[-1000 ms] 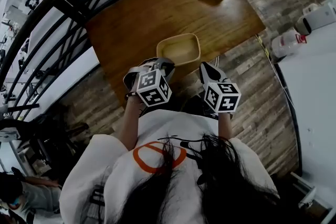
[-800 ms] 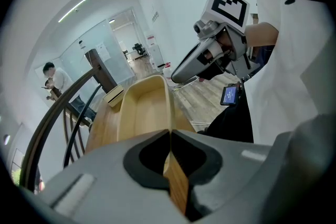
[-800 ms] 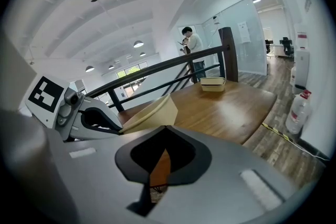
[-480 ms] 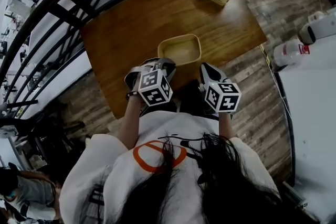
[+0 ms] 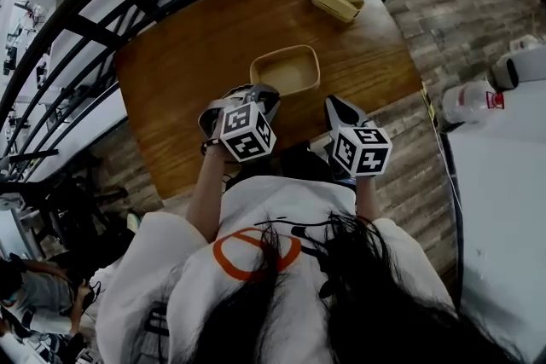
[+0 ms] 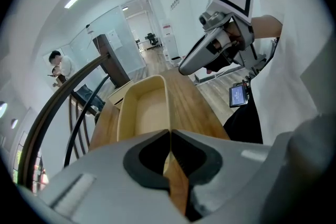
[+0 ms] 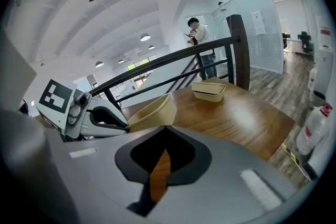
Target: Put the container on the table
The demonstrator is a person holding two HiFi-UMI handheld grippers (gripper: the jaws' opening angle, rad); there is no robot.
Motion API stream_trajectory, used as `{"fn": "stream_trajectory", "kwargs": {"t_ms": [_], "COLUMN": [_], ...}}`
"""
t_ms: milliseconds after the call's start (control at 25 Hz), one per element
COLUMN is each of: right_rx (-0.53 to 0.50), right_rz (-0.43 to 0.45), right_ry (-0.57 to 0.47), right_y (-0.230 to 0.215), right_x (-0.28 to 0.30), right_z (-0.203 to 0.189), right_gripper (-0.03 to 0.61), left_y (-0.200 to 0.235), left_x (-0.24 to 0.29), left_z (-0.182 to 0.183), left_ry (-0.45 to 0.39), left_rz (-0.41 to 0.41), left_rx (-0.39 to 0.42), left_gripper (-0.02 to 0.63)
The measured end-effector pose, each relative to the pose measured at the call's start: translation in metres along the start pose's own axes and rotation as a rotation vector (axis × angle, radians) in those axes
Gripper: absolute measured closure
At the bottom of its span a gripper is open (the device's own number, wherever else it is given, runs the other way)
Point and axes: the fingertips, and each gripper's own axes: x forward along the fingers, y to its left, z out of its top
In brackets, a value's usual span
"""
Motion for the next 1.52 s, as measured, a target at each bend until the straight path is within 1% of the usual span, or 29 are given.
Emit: {"fn": "stream_trajectory", "kwargs": {"t_ms": [200, 360, 560, 720, 840, 920, 960, 1000, 1040, 1120, 1320, 1400, 1520], "right_rx": [-0.024, -0.04, -0.045, -0.051, -0.048, -0.049, -0.051, -0.052, -0.052, -0.053, -0.066, -0.065, -0.067], "right_rz": [0.051, 0.082, 0.101, 0.104, 0.106, 0.106, 0.107, 0.109, 0.111, 0.115, 0.138, 0.151, 0.167], "right_ry": [0.037, 0.047, 0.069, 0.087, 0.102, 0.111, 0.115, 0.116, 0.117, 0.116, 0.115, 0.115, 0.116], "right_y": [-0.018, -0.036, -0.045, -0.056, -0.06, -0.062, -0.063, -0.063, -0.063, -0.063, -0.056, -0.048, -0.032], "right_x": [0.005, 0.01, 0.017, 0.019, 0.018, 0.019, 0.019, 0.019, 0.02, 0.021, 0.028, 0.032, 0.04], "right_z": [0.005, 0.014, 0.018, 0.018, 0.014, 0.012, 0.011, 0.011, 0.01, 0.01, 0.009, 0.007, 0.006], "right_gripper": [0.56, 0.56, 0.56, 0.56, 0.56, 0.56, 0.56, 0.56, 0.56, 0.56, 0.56, 0.56, 0.56], "left_y": [0.022, 0.044, 0.06, 0.064, 0.067, 0.068, 0.068, 0.068, 0.069, 0.073, 0.079, 0.073, 0.063], "left_x": [0.043, 0.083, 0.117, 0.135, 0.143, 0.146, 0.146, 0.145, 0.143, 0.133, 0.094, 0.076, 0.052], "left_z": [0.001, -0.007, -0.023, -0.029, -0.031, -0.032, -0.031, -0.03, -0.028, -0.02, -0.001, -0.001, -0.007], "left_ry": [0.07, 0.152, 0.227, 0.291, 0.307, 0.305, 0.295, 0.281, 0.261, 0.205, 0.022, -0.022, -0.065], "left_rz": [0.043, 0.079, 0.074, 0.09, 0.105, 0.11, 0.105, 0.1, 0.099, 0.12, 0.192, 0.209, 0.231], "left_rx": [-0.005, 0.001, 0.037, 0.106, 0.095, 0.062, 0.033, -0.001, -0.038, -0.119, -0.353, -0.419, -0.495], "left_gripper": [0.6, 0.6, 0.6, 0.6, 0.6, 0.589, 0.543, 0.471, 0.445, 0.445, 0.445, 0.446, 0.45]}}
